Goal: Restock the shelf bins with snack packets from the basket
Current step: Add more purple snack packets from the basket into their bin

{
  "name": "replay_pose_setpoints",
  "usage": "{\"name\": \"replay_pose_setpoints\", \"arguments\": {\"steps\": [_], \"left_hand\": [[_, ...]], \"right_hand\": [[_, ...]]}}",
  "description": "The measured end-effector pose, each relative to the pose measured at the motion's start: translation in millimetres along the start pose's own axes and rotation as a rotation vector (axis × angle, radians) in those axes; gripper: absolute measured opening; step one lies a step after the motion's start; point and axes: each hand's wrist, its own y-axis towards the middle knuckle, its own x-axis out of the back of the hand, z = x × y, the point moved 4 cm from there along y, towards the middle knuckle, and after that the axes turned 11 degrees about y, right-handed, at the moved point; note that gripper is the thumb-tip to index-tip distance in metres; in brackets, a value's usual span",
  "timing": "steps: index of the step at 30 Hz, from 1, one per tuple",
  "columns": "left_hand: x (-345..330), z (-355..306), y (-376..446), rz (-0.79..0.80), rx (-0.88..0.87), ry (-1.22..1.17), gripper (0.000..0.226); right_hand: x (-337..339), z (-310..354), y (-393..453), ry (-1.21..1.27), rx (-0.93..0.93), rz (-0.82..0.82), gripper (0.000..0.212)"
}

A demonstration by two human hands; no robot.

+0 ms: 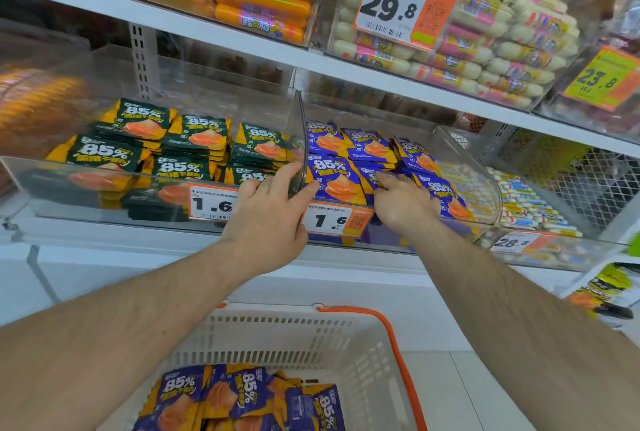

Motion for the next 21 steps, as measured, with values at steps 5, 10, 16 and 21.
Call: {"name": "replay_pose_setpoints", "arguments": {"steps": [5,10,16,21], "left_hand": [[5.9,-1.9,-0.9,-0.053,0.011,-0.054,0.066],[4.2,-13.1,-13.2,-0.146,-0.068,-0.031,0.070],[14.3,-32.8,-30.4,-0.329,-0.220,-0.073,0.042],[-34.6,-45.9,-63.9,0.490,-0.276,0.036,0.040]], "right_hand": [[-3.8,-2.1,-5.7,0.017,0.023,-0.094,0.049],[-9.5,-7.2,-7.7,0.017,0.067,-0.186,0.048],[-17.1,13.7,-59.4,0.226,0.532,-0.763,0.047],[-95.6,13.1,-94.0,0.473,0.754,-0.612,0.027]]}}
